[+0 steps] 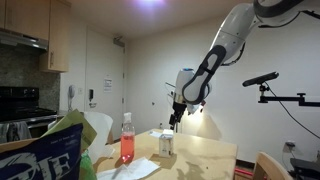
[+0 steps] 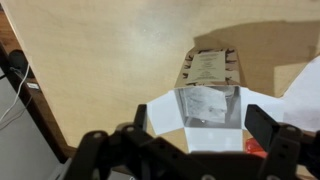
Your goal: Take the paper out of the box and put it on the table
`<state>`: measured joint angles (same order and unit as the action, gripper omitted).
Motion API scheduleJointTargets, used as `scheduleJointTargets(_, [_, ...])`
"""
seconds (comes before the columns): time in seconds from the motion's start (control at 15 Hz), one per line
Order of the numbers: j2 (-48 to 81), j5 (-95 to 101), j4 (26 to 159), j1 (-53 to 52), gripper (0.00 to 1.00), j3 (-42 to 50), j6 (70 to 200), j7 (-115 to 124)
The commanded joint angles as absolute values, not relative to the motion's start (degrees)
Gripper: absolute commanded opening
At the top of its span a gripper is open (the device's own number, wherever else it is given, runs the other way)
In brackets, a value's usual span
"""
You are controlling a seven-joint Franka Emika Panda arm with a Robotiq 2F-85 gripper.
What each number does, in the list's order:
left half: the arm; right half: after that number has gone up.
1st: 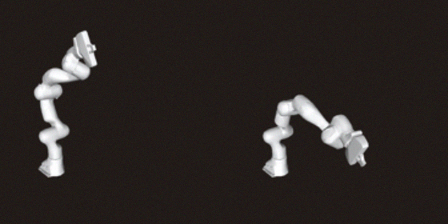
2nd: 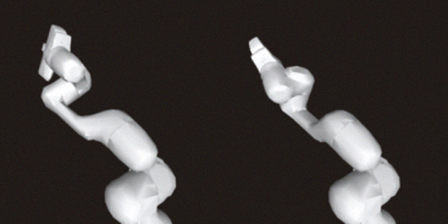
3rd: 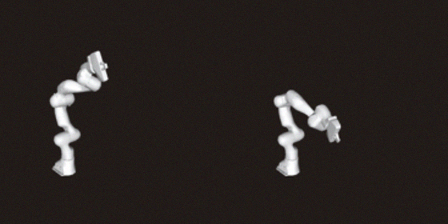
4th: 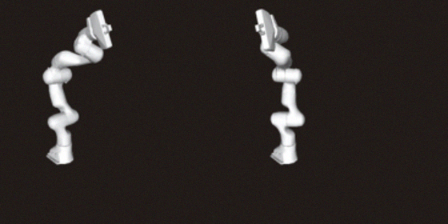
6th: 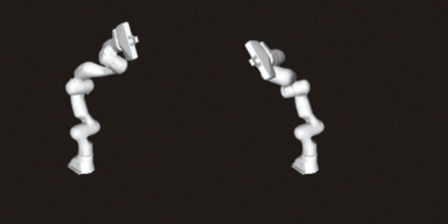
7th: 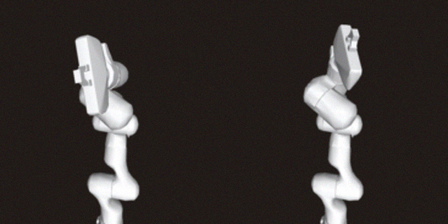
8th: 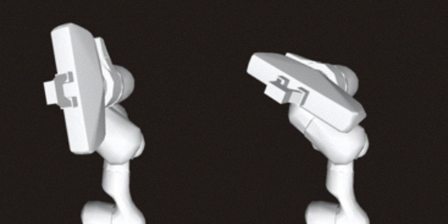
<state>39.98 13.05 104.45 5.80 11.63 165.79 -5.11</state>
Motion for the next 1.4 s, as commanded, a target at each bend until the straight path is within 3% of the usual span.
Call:
scheduleJointTargets(0.0, [43.2, 11.3, 100.8, 4.9, 1.00, 13.1, 166.7, -1.2])
scheduleJointTargets(0.2, [43.2, 9.8, 100.6, 6.8, 1.00, 10.0, 166.2, -3.4])
scheduleJointTargets(1.33, [48.5, 9.4, 97.9, 2.2, 1.00, 14.8, 173.6, -0.2])
